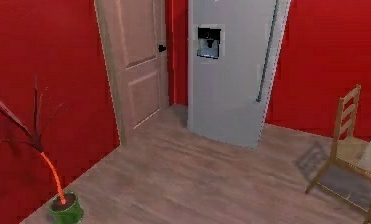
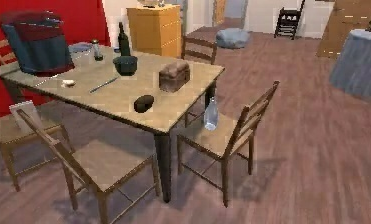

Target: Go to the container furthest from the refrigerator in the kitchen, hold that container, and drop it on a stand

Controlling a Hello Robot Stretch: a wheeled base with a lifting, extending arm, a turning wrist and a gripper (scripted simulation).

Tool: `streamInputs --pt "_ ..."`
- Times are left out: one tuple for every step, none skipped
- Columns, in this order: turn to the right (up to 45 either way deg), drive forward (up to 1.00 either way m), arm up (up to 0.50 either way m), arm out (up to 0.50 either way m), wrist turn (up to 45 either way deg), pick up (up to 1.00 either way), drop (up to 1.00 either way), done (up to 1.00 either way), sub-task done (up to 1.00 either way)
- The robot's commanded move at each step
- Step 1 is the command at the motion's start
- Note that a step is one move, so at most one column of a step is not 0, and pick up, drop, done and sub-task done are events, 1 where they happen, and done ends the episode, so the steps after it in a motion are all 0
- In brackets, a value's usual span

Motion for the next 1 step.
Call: streamInputs --pt "0.0 0.3 0.0 0.0 0.0 0.0 0.0 0.0 0.0"
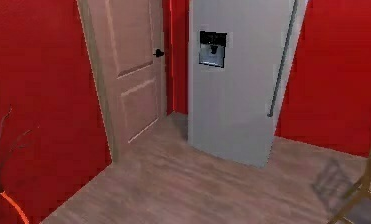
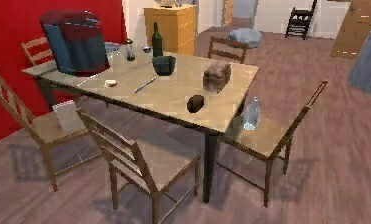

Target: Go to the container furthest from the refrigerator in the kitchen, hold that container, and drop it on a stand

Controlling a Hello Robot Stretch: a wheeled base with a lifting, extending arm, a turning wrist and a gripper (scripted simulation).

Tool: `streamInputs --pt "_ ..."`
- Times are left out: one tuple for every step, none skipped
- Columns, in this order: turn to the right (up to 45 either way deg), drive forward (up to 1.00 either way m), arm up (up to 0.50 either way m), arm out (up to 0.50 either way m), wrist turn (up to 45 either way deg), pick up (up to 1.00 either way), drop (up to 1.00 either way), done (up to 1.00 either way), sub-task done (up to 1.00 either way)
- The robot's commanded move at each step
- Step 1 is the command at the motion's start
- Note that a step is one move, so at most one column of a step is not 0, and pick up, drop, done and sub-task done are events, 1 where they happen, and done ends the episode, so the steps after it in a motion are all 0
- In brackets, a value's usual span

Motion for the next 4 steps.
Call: streamInputs --pt "36.0 0.0 0.0 0.0 0.0 0.0 0.0 0.0 0.0" --pt "0.0 1.0 0.0 0.0 0.0 0.0 0.0 0.0 0.0" --pt "15.0 0.0 0.0 0.0 0.0 0.0 0.0 0.0 0.0" --pt "3.0 0.0 0.0 0.0 0.0 0.0 0.0 0.0 0.0"
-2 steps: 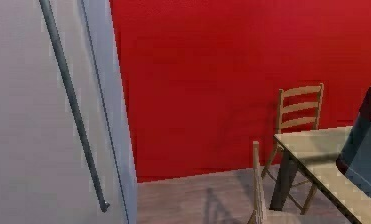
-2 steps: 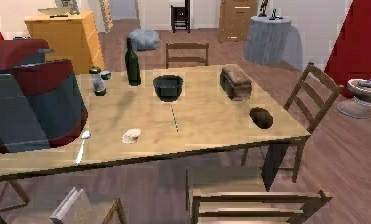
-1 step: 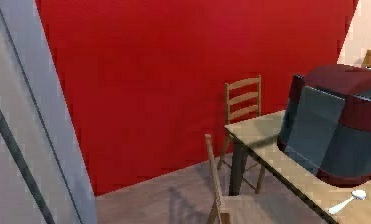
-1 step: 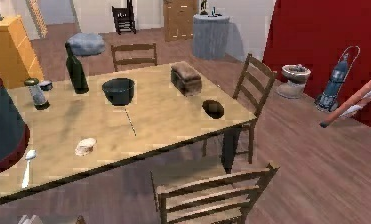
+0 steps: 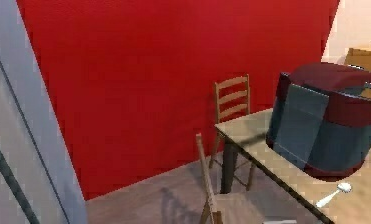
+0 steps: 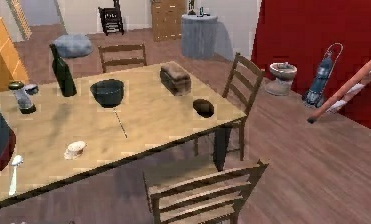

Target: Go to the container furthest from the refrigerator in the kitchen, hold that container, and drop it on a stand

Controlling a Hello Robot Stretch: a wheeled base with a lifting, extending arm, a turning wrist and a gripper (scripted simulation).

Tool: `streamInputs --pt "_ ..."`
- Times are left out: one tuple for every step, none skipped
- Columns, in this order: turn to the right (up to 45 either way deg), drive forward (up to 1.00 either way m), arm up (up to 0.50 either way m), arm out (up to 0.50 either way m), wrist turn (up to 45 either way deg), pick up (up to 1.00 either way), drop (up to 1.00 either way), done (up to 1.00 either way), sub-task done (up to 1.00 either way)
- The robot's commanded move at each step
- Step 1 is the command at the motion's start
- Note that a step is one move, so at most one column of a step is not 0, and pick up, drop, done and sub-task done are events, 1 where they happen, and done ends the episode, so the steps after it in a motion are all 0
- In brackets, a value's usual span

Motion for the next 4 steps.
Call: streamInputs --pt "0.0 0.05 0.0 0.0 0.0 0.0 0.0 0.0 0.0" --pt "45.0 0.0 0.0 0.0 0.0 0.0 0.0 0.0 0.0" --pt "45.0 0.0 0.0 0.0 0.0 0.0 0.0 0.0 0.0" --pt "45.0 0.0 0.0 0.0 0.0 0.0 0.0 0.0 0.0"
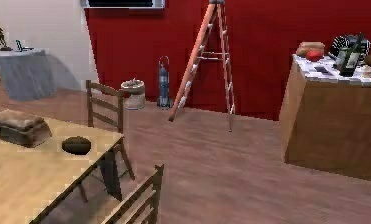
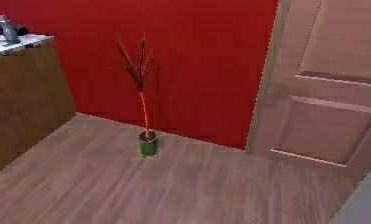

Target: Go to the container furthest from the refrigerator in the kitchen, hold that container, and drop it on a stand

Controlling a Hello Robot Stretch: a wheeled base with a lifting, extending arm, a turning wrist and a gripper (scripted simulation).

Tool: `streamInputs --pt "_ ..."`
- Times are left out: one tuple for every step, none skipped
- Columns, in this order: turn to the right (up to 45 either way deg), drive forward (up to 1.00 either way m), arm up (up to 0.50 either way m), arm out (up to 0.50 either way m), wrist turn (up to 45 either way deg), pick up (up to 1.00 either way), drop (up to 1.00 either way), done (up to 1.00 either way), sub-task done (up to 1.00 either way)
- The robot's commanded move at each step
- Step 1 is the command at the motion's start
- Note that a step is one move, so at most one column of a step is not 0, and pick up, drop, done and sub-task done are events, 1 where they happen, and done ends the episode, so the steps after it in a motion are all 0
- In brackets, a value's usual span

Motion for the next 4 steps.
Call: streamInputs --pt "42.0 0.0 0.0 0.0 0.0 0.0 0.0 0.0 0.0" --pt "0.0 1.0 0.0 0.0 0.0 0.0 0.0 0.0 0.0" --pt "0.0 0.45 0.0 0.0 0.0 0.0 0.0 0.0 0.0" --pt "-45.0 0.0 0.0 0.0 0.0 0.0 0.0 0.0 0.0"
